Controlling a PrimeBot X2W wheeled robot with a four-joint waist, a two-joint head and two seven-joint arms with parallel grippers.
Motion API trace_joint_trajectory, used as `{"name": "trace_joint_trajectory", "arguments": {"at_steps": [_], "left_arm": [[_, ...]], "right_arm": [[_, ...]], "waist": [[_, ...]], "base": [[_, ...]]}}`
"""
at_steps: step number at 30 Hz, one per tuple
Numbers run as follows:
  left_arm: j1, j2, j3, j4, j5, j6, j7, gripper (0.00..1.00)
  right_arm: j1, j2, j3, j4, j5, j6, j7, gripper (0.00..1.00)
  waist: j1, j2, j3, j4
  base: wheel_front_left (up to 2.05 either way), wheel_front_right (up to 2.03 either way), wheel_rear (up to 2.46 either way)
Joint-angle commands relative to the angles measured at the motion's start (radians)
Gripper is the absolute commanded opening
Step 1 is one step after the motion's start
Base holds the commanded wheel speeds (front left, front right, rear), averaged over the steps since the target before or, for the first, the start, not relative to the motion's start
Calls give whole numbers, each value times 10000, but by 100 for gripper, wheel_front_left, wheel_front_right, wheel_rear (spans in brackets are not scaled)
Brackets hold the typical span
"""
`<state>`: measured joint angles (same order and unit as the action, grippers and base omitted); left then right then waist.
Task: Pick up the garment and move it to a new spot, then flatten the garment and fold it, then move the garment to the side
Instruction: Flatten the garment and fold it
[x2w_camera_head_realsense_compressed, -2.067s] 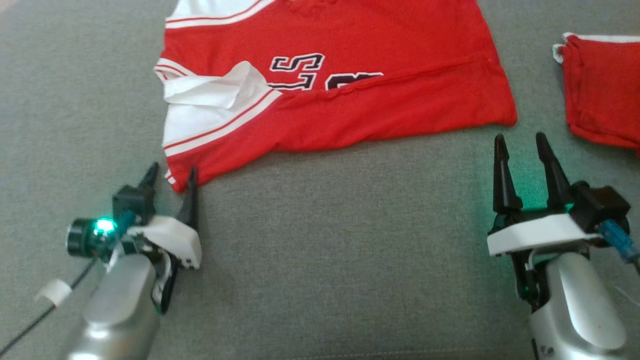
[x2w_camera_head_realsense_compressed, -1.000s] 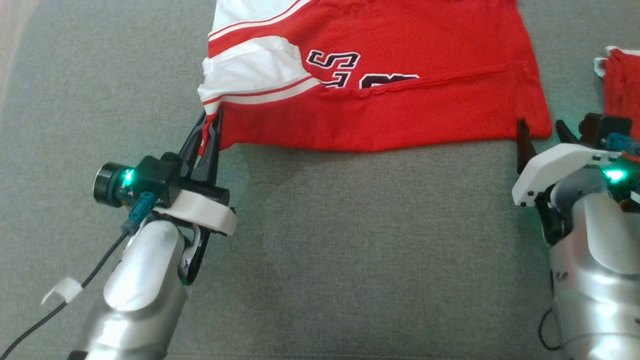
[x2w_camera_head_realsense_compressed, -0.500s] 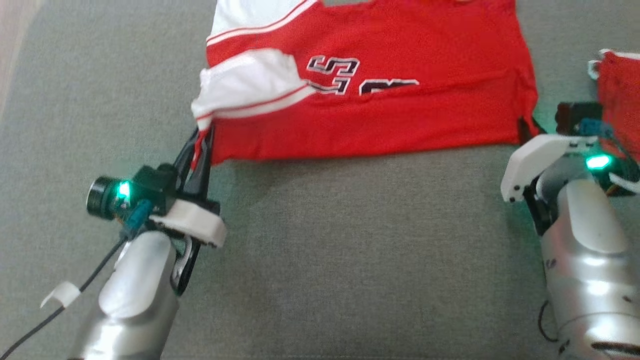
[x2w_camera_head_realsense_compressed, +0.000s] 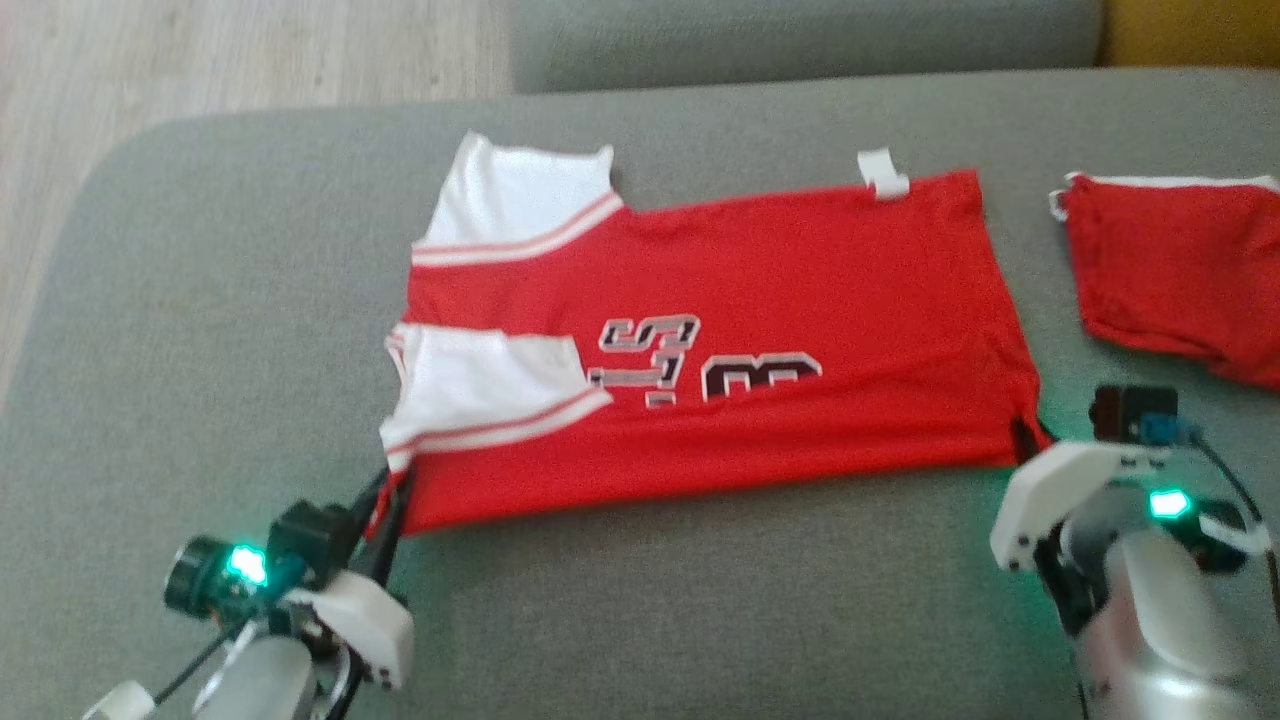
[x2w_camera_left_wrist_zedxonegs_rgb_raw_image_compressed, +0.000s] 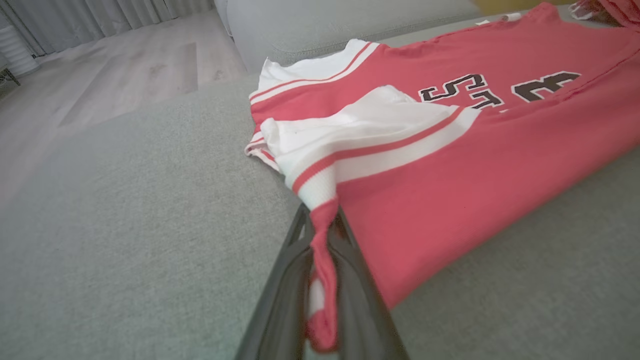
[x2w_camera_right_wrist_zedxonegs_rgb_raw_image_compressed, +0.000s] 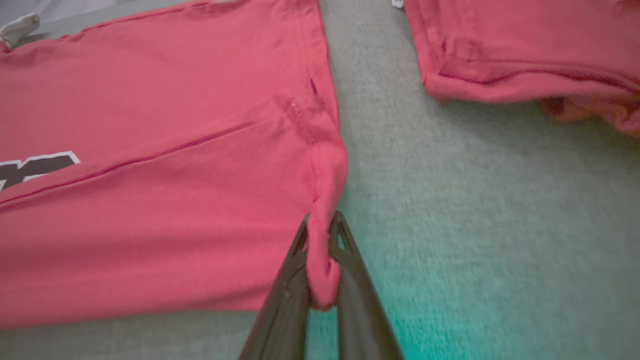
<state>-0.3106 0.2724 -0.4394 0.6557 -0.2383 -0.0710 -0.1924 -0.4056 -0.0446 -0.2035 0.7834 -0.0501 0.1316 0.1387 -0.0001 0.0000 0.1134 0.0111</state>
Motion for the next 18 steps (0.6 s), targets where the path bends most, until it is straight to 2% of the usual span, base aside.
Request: {"name": "trace_joint_trajectory", "arguments": {"at_steps": [1, 6, 10, 11, 12, 13, 14, 15, 18], "left_arm": [[-2, 495, 336, -372, -142, 15, 126, 0], [646, 593, 119, -1051, -316, -53, 791, 0], [793, 525, 55, -1307, -388, -15, 942, 0], [816, 496, 42, -1384, -400, 24, 973, 0], [827, 463, 67, -1471, -419, 106, 963, 0], [826, 436, 121, -1556, -434, 221, 902, 42], [811, 403, 179, -1652, -448, 334, 800, 92], [790, 352, 248, -1746, -486, 435, 680, 100], [667, 162, 522, -2041, -621, 732, 83, 100]], "right_arm": [[233, -57, 232, -652, 130, -9, 174, 0], [1562, -57, 350, -2410, 676, -9, 1051, 0], [2049, -57, 336, -3146, 961, -9, 1274, 0], [2155, -57, 339, -3389, 1015, -9, 1234, 14], [2240, -56, 436, -3616, 1106, -9, 1181, 100], [2296, -56, 503, -3827, 1253, -9, 1099, 100], [2328, -56, 539, -4070, 1288, -9, 938, 100], [2343, -56, 568, -4299, 1298, -9, 745, 100], [2349, -56, 811, -4874, 1535, -9, -80, 100]], "waist": [[1, 0, -383, -181], [1, 0, -602, -222], [1, 0, -590, -209], [1, 0, -574, -204], [1, 0, -552, -203], [1, 0, -522, -209], [1, 0, -487, -218], [1, 0, -454, -225], [1, 0, -367, -242]], "base": [[0, 0, 0], [0, 0, 0], [0, 0, 0], [0, 0, 0], [0, 0, 0], [0, 0, 0], [0, 0, 0], [0, 0, 0], [0, 0, 0]]}}
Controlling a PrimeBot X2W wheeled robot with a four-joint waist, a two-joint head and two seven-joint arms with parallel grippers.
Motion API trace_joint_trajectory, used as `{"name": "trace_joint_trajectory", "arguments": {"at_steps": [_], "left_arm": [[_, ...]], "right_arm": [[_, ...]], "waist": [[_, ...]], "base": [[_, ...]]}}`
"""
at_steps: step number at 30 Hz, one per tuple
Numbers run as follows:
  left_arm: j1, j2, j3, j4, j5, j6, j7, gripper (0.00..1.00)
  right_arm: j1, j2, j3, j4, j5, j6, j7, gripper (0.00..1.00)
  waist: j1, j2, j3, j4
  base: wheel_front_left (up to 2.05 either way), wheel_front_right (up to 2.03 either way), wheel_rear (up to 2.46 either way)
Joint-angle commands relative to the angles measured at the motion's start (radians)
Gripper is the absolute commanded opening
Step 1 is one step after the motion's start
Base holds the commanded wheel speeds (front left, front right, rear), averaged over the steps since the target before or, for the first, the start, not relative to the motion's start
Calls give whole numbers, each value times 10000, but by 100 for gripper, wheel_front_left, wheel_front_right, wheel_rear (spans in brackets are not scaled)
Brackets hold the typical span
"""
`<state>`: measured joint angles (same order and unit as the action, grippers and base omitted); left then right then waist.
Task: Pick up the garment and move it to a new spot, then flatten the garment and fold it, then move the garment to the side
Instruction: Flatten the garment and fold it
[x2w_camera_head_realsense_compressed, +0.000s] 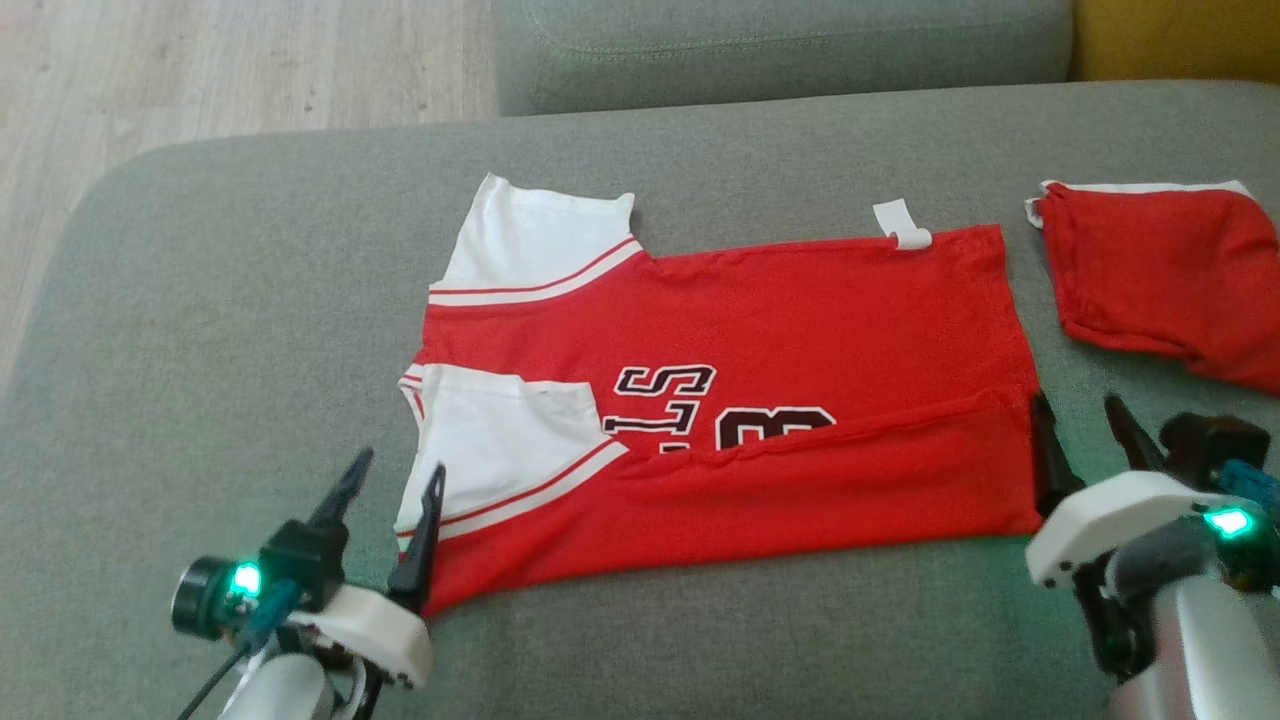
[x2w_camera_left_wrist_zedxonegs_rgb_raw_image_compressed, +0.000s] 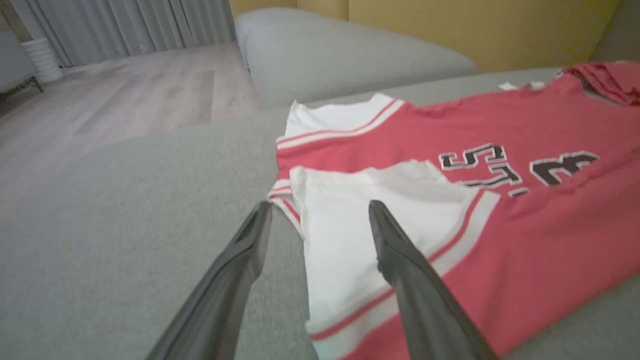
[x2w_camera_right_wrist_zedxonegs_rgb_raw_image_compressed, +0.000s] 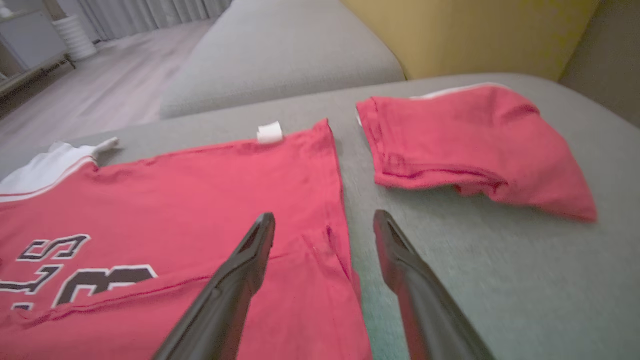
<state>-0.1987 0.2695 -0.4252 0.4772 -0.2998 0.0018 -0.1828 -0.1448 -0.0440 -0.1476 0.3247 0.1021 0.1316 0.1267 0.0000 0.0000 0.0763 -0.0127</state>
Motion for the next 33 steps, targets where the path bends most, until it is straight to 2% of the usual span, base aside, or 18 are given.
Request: {"name": "trace_joint_trajectory", "arguments": {"at_steps": [1, 5, 9, 15, 18, 22, 24, 27, 30, 33], "left_arm": [[-513, 117, 487, -378, -42, 104, -230, 100], [-659, -199, 879, -1105, -187, 234, -716, 100], [-693, -463, 1366, -2156, -98, 173, -781, 100], [-1117, -328, 1656, -2529, 353, -379, -786, 100], [-2010, 49, 1500, -2060, 452, -799, -631, 100], [-3837, 897, 1076, -1246, 200, -1238, 691, 100], [-4742, 1287, 720, -719, -260, -1306, 1537, 100], [-5827, 1989, -334, -159, -1446, -1318, 2724, 100], [-6675, 2824, -1317, 248, -2217, -1321, 3283, 100], [-7305, 3294, -1919, 744, -3004, -1322, 3667, 100]], "right_arm": [[-247, -62, 405, -452, 23, -9, -275, 100], [-172, -62, 968, -855, 304, -9, -1584, 100], [-149, -62, 1411, -814, 642, -9, -2484, 100], [-460, -62, 1850, -718, 782, -9, -3045, 100], [-699, -62, 1988, -798, 866, -9, -3192, 100], [-1075, -62, 2151, -1002, 977, -9, -3346, 100], [-1240, -62, 2262, -1081, 1020, -9, -3416, 100], [-1479, -62, 2555, -1161, 1098, -9, -3496, 100], [-1707, -62, 2783, -1203, 1198, -9, -3577, 100], [-1853, -62, 2934, -1262, 1260, -9, -3642, 100]], "waist": [[0, 0, 32, -14], [0, 0, 150, -88], [0, 0, 343, -205], [0, 0, 917, -534], [0, 0, 1377, -738], [0, 0, 2202, -982], [0, 0, 2562, -1098], [0, 0, 3085, -1376], [0, 0, 3479, -1614], [0, 0, 3805, -1811]], "base": [[0, 0, 0], [0, 0, 0], [0, 0, 0], [0, 0, 0], [0, 0, 0], [0, 0, 0], [0, 0, 0], [0, 0, 0], [0, 0, 0], [0, 0, 0]]}}
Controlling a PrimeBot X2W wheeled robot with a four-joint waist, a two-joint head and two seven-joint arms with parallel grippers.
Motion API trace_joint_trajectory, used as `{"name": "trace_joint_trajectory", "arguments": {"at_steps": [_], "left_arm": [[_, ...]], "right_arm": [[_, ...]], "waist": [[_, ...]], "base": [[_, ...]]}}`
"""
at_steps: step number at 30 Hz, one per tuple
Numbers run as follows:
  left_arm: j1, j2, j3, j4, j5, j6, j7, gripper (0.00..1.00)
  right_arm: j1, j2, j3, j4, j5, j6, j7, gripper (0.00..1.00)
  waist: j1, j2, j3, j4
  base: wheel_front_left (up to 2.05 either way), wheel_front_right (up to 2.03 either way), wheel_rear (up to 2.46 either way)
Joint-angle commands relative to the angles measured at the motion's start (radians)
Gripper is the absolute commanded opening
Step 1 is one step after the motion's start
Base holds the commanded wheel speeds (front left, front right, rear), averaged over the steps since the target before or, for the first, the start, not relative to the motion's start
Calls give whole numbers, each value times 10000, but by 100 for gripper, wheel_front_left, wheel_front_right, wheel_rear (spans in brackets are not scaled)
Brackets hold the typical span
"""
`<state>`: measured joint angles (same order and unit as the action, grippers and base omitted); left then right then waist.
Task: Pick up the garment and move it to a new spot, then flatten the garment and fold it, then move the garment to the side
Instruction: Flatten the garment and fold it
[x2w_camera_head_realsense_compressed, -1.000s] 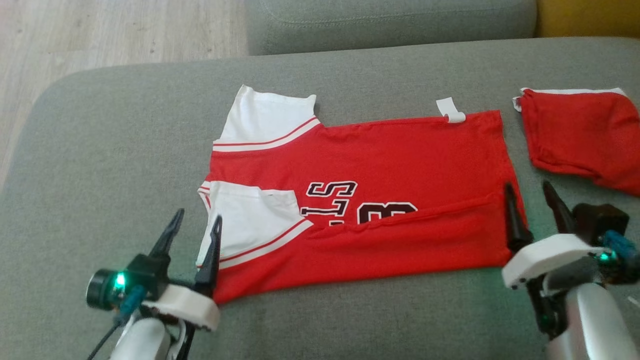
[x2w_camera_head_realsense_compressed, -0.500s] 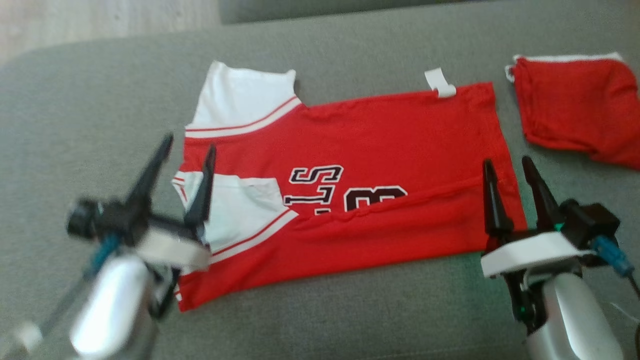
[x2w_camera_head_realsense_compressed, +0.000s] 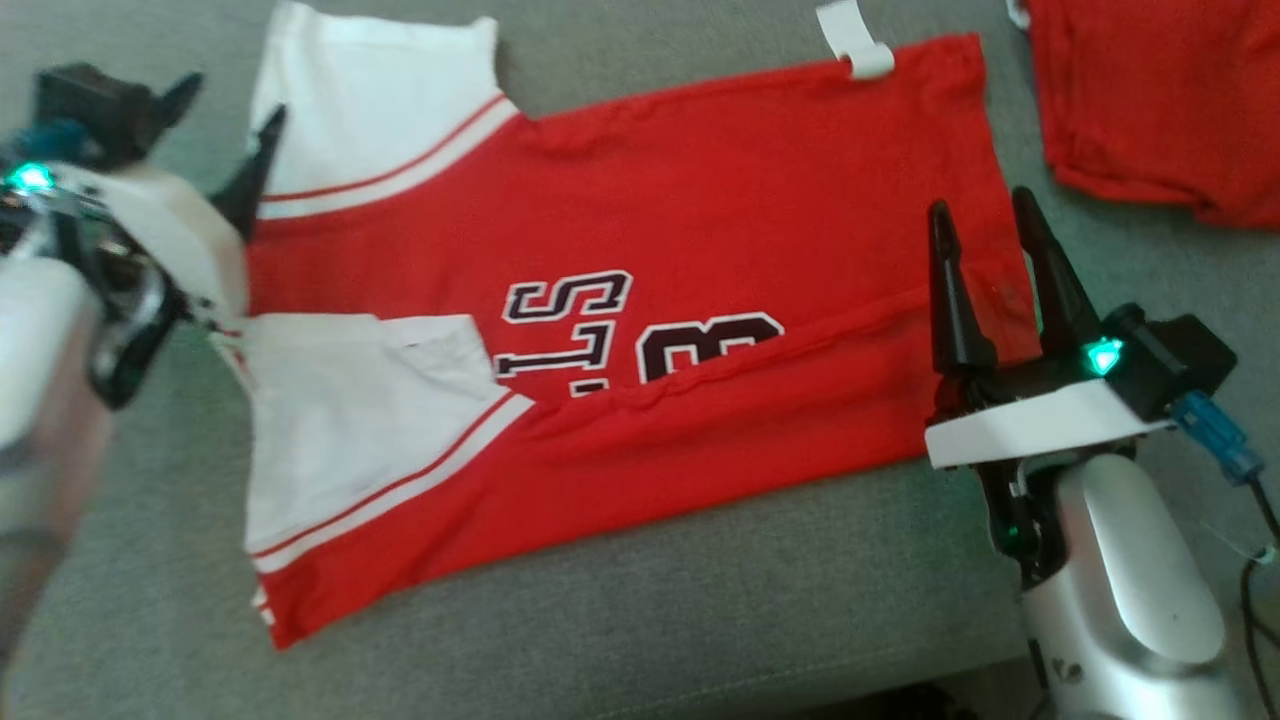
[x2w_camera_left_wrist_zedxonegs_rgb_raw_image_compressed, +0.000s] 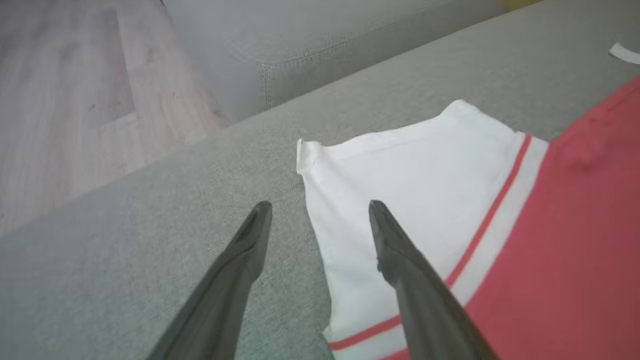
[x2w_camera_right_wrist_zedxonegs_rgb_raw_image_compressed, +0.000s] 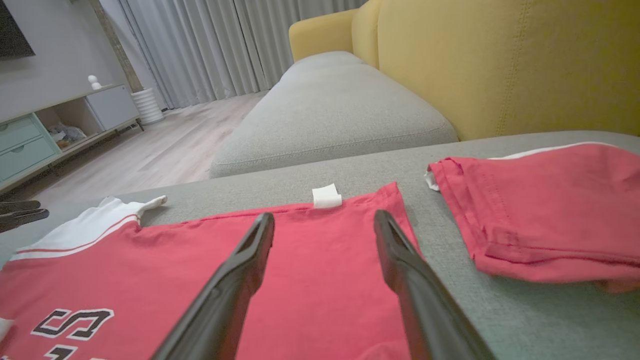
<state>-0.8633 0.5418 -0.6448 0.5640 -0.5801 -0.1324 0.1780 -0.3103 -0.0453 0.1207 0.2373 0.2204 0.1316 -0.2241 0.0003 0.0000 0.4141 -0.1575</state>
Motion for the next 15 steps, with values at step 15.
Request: {"name": "trace_joint_trajectory", "arguments": {"at_steps": [15], "left_arm": [[-2538, 1175, -1307, 1628, -2084, 18, -51, 100]], "right_arm": [[-481, -49, 462, -440, 167, -9, -268, 100]], "waist": [[-3, 0, 1290, -983]], "base": [[0, 0, 0]]}}
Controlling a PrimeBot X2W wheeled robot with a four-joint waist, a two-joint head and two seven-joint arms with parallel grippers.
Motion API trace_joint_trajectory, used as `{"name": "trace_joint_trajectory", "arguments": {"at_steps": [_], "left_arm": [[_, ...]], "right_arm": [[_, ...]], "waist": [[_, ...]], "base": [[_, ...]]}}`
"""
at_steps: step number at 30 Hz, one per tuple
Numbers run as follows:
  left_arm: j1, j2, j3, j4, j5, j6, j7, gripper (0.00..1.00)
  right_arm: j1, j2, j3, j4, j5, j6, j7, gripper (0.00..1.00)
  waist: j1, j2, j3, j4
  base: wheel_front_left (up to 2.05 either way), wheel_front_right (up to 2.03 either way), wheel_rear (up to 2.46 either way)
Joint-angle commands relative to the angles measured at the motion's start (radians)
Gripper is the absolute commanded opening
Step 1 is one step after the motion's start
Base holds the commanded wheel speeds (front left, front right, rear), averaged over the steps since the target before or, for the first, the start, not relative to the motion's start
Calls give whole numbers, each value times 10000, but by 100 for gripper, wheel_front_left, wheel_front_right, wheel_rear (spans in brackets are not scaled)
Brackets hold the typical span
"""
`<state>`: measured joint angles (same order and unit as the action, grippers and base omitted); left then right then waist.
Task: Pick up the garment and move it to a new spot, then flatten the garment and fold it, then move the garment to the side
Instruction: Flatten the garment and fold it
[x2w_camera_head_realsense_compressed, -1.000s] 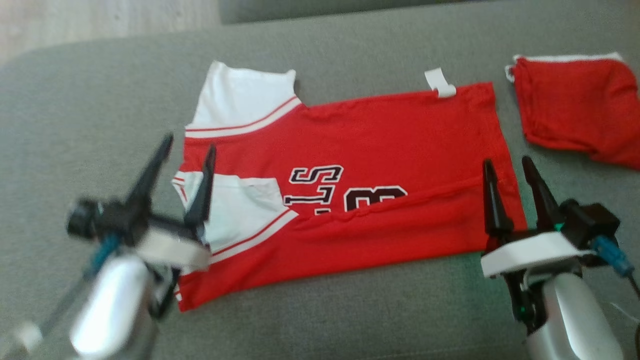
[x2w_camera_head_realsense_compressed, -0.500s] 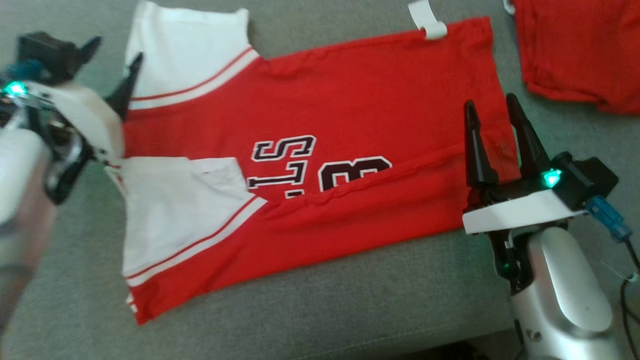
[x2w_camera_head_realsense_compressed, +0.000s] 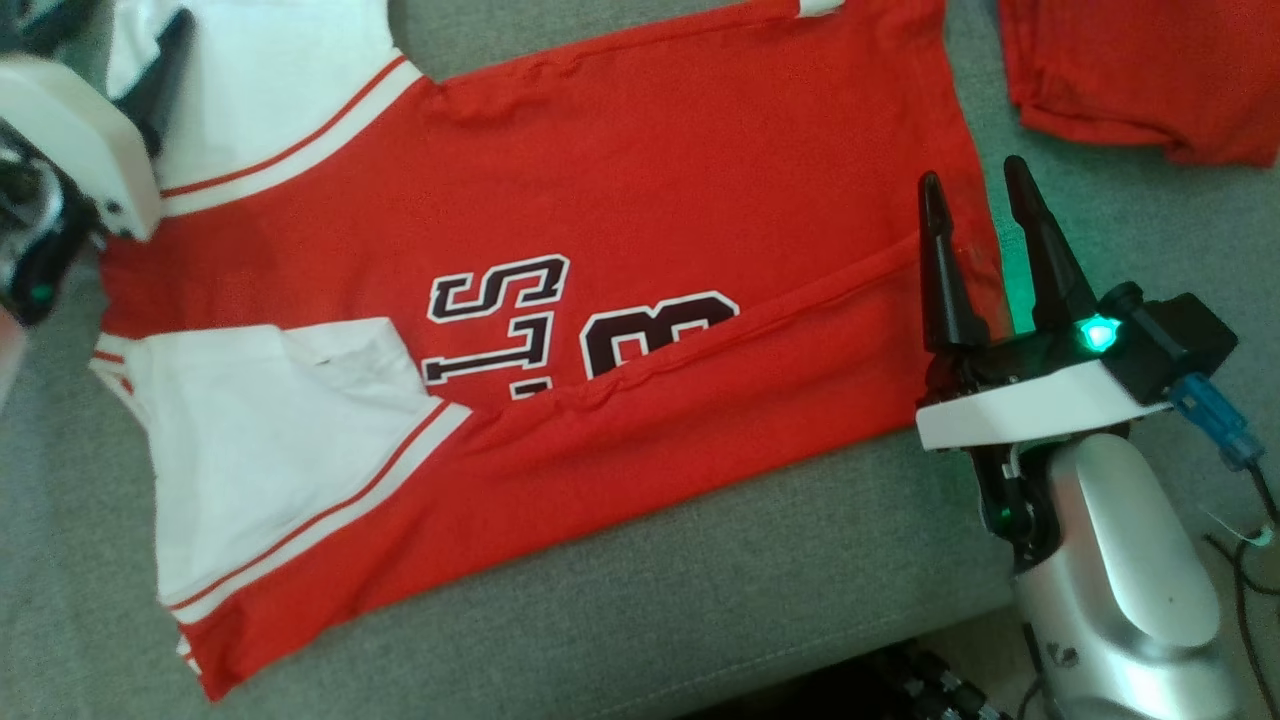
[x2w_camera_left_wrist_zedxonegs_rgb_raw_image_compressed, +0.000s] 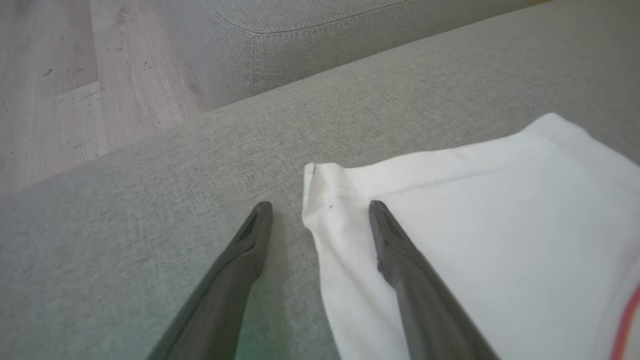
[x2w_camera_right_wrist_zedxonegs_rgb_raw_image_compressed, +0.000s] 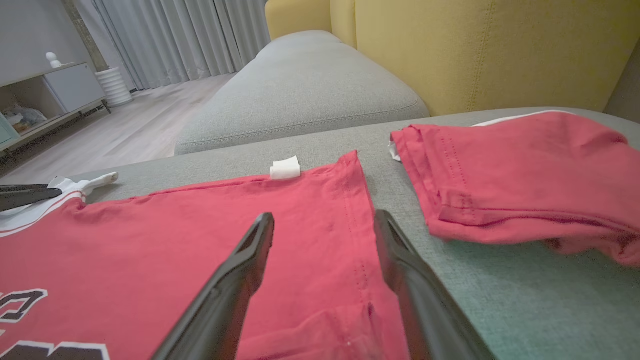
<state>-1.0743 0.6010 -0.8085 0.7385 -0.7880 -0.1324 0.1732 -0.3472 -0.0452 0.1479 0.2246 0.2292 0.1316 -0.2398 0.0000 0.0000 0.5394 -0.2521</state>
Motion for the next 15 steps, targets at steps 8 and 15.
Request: {"name": "trace_joint_trajectory", "arguments": {"at_steps": [8, 15], "left_arm": [[-844, 591, -631, 535, -653, 18, 391, 91], [-857, 407, -1285, 536, -1244, 18, -41, 0]], "right_arm": [[-140, -51, 177, -373, 26, -9, -142, 100], [-116, -51, -205, -356, -211, -9, -83, 100]], "waist": [[0, 0, 257, -168], [0, 0, 42, 180]], "base": [[0, 0, 0], [0, 0, 0]]}}
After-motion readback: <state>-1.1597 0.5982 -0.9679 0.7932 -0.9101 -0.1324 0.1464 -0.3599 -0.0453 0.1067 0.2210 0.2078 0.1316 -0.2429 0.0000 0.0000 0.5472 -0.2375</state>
